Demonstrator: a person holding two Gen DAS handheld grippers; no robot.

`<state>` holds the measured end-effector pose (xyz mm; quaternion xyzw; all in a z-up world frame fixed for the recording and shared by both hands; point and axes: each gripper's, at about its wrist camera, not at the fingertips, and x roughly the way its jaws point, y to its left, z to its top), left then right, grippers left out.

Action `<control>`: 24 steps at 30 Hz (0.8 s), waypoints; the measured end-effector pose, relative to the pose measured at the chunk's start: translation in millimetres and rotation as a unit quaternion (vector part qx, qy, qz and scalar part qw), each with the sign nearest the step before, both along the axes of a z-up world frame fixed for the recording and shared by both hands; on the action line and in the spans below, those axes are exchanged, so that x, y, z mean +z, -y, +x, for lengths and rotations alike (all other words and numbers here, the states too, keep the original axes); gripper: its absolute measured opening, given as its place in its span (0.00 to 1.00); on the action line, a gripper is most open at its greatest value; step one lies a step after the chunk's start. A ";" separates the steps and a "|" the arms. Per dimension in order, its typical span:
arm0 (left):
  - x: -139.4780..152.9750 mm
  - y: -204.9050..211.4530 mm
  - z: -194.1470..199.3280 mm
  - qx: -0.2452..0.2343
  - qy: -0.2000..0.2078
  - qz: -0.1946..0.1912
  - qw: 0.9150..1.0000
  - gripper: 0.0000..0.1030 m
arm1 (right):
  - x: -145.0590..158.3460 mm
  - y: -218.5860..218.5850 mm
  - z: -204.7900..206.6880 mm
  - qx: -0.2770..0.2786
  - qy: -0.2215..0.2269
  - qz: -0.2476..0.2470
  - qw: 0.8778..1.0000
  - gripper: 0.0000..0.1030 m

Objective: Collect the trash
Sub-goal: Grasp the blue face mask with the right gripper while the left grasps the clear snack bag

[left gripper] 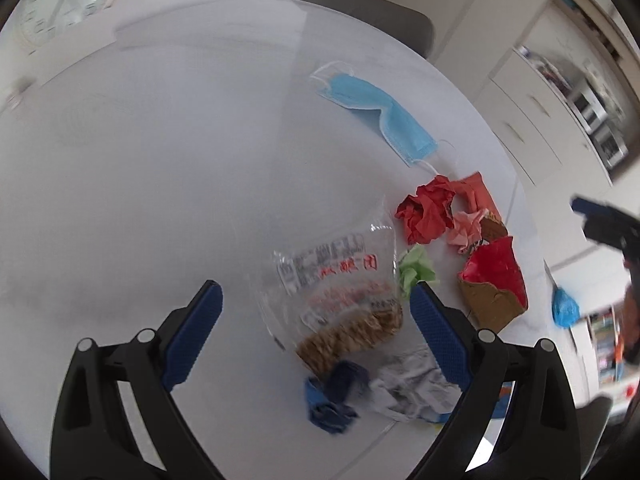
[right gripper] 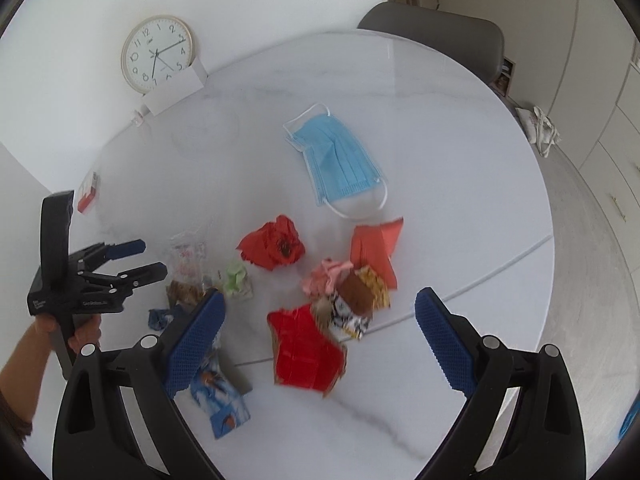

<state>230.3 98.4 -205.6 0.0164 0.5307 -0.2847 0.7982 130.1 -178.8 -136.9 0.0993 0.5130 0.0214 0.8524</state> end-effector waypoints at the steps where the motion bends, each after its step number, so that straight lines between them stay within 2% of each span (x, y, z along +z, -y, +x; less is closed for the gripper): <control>1: -1.7 0.0 5.0 -0.019 -0.001 -0.003 1.000 0.88 | -2.2 0.6 6.7 0.005 -0.005 0.000 1.000 0.92; 3: -6.1 2.6 17.6 -0.073 -0.015 -0.012 0.997 0.88 | -6.7 2.1 23.8 0.016 -0.017 0.004 1.000 0.92; 6: -13.7 14.3 31.4 -0.162 -0.030 -0.013 0.986 0.88 | -10.9 4.9 42.8 0.028 -0.030 0.008 0.999 0.92; 7: -17.0 21.3 35.6 -0.198 -0.031 -0.007 0.980 0.88 | -12.0 5.1 50.5 0.033 -0.034 0.007 0.999 0.92; 10: -26.2 33.6 44.8 -0.248 -0.037 -0.006 0.968 0.88 | -12.9 3.2 70.3 0.047 -0.041 -0.002 0.998 0.92; 13: -38.7 40.4 54.8 -0.268 -0.072 -0.030 0.960 0.71 | -14.7 1.2 89.5 0.063 -0.048 -0.006 0.997 0.92; 14: -42.3 41.9 55.7 -0.272 -0.081 -0.034 0.958 0.61 | -16.2 0.6 96.2 0.067 -0.051 -0.005 0.996 0.92; 16: -43.6 42.3 55.9 -0.277 -0.076 -0.048 0.957 0.54 | -21.3 -0.3 114.1 0.076 -0.056 -0.003 0.996 0.92; 17: -42.8 41.8 55.7 -0.278 -0.074 -0.052 0.956 0.44 | -24.9 -0.2 123.5 0.080 -0.059 -0.001 0.995 0.92; 20: -38.8 36.4 55.6 -0.270 -0.061 -0.060 0.959 0.26 | -42.0 -0.6 156.8 0.081 -0.071 0.001 0.994 0.92; 22: -35.8 32.4 54.8 -0.256 -0.053 -0.064 0.963 0.20 | -54.6 -3.4 176.6 0.080 -0.076 -0.014 0.994 0.90; 23: -33.7 29.6 54.9 -0.247 -0.049 -0.067 0.965 0.18 | -62.2 -6.2 186.2 0.081 -0.078 -0.022 0.993 0.83; 24: -32.1 28.0 54.4 -0.237 -0.045 -0.069 0.968 0.17 | -67.4 -8.1 192.5 0.083 -0.080 -0.026 0.993 0.81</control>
